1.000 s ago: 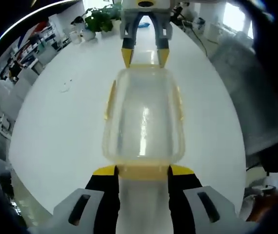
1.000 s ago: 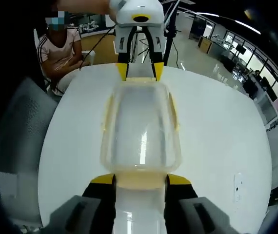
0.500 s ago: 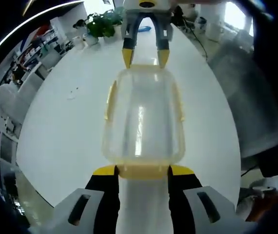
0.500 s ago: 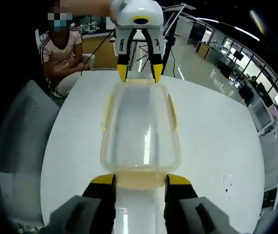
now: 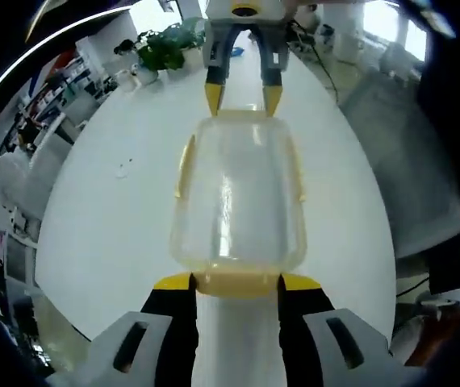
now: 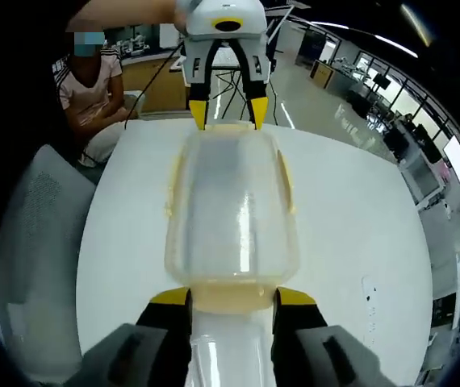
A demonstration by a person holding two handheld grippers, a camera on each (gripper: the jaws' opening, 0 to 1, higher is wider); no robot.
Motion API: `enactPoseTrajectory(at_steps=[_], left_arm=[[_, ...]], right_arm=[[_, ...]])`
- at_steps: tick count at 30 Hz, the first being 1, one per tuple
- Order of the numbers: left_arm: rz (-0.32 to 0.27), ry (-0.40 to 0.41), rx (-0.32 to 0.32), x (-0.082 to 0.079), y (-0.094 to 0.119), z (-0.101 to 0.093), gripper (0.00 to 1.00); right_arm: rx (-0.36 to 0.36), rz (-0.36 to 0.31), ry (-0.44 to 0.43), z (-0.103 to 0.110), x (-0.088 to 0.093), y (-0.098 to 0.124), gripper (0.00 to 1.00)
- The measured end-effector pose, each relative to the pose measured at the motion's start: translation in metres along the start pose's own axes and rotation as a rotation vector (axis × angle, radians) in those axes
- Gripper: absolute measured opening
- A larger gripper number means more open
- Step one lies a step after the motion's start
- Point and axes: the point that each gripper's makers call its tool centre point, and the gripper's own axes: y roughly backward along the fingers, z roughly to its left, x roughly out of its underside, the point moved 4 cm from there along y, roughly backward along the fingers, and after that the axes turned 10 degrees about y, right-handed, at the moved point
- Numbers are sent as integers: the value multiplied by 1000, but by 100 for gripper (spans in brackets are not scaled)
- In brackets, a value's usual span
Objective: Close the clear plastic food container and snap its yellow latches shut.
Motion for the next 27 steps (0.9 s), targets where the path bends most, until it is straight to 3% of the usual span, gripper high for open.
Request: enactPoseTrajectory(at_steps=[7, 14, 27], left_arm=[[1, -6, -26, -18, -3, -9, 35], [18, 18, -45, -37, -11, -14, 35], [46, 46, -70, -53, -29, -23, 35]], right_arm=[[16, 20, 29, 4, 12, 14, 36], [1, -29, 31, 3, 33, 25, 36], [-10, -67, 64, 6, 61, 24, 36]])
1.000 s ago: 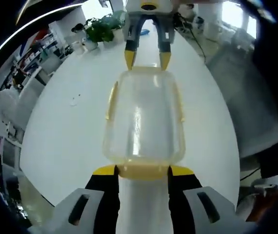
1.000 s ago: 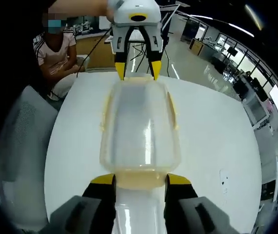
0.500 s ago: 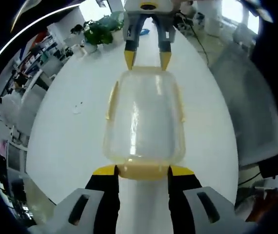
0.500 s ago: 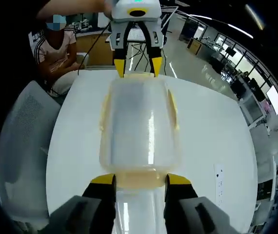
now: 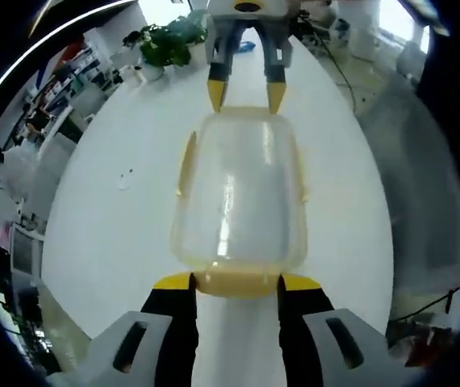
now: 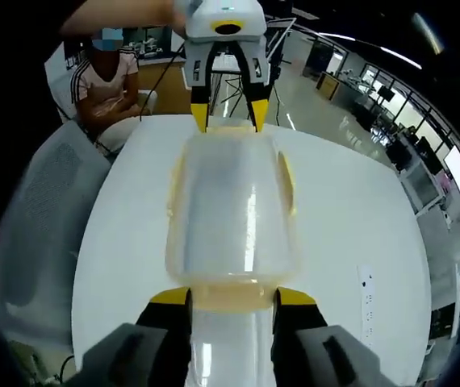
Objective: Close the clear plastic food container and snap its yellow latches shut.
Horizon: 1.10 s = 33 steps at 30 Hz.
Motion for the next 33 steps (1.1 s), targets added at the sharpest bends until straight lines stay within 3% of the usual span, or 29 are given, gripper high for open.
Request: enactPoseTrajectory(at_steps=[23, 33], left_arm=[[7, 18, -10, -34, -18, -7, 35], [-2, 22, -11, -54, -42, -9, 35]], right_arm=[[-19, -21, 6, 2, 39, 14, 36], [-29, 3, -4, 3, 65, 21, 36]])
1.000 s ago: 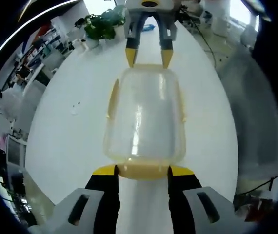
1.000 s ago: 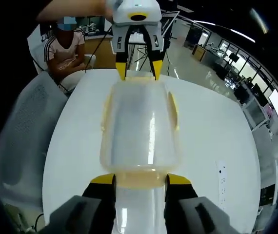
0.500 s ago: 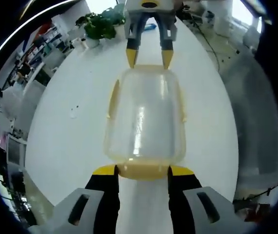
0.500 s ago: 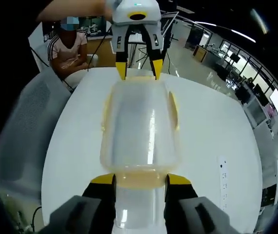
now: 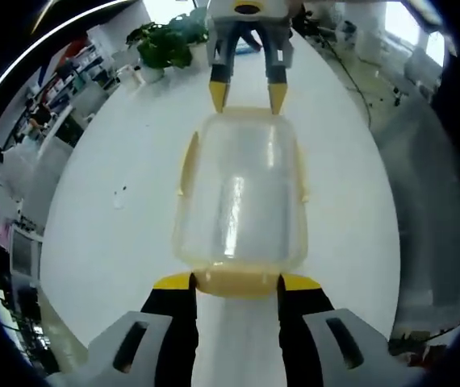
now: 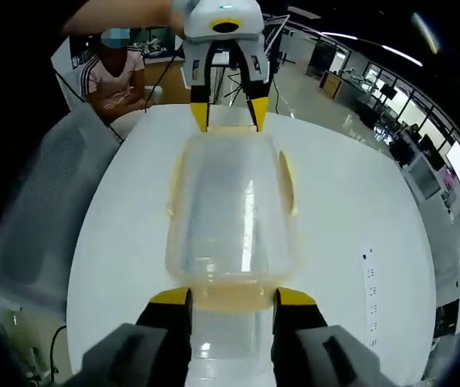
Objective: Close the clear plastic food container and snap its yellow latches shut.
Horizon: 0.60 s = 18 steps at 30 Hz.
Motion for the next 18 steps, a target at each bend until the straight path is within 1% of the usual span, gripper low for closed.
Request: enactPoseTrajectory(at_steps=[5, 15, 18], left_arm=[[-7, 13, 16, -7, -11, -3, 35], [-29, 16, 31, -29, -24, -7, 35], [-33, 12, 25, -36, -27, -8, 35]], right_arm=[[-9, 11, -2, 4, 12, 2, 36], [-16, 32, -16, 6, 37, 13, 36], [-21, 40, -23, 6, 43, 16, 36]])
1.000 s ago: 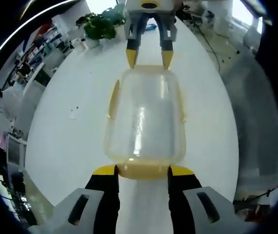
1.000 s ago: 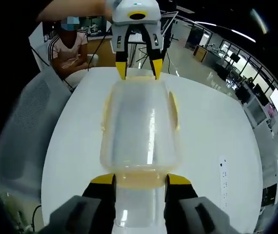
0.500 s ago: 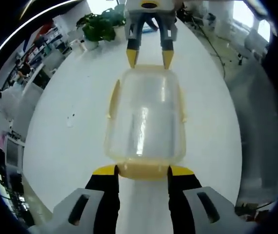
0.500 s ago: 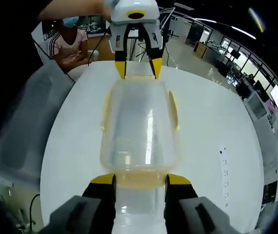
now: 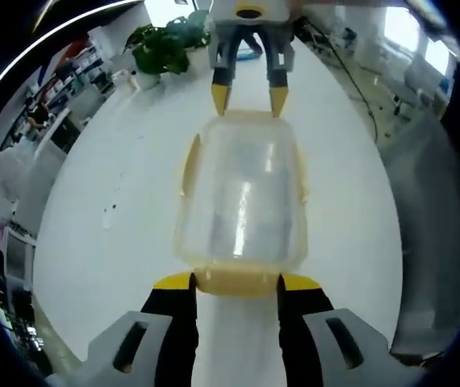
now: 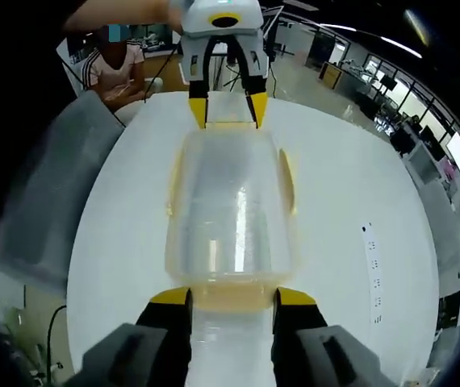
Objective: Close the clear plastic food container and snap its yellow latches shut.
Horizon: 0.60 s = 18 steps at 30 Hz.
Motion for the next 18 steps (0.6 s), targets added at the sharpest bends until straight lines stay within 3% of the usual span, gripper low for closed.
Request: enactPoseTrajectory(at_steps=[11, 18], left_arm=[[-14, 12, 4, -20, -23, -8, 35], [-16, 15, 9, -23, -36, -14, 35]], right_arm=[[-19, 57, -3, 4, 27, 9, 36], [-38, 80, -12, 9, 38, 9, 36]])
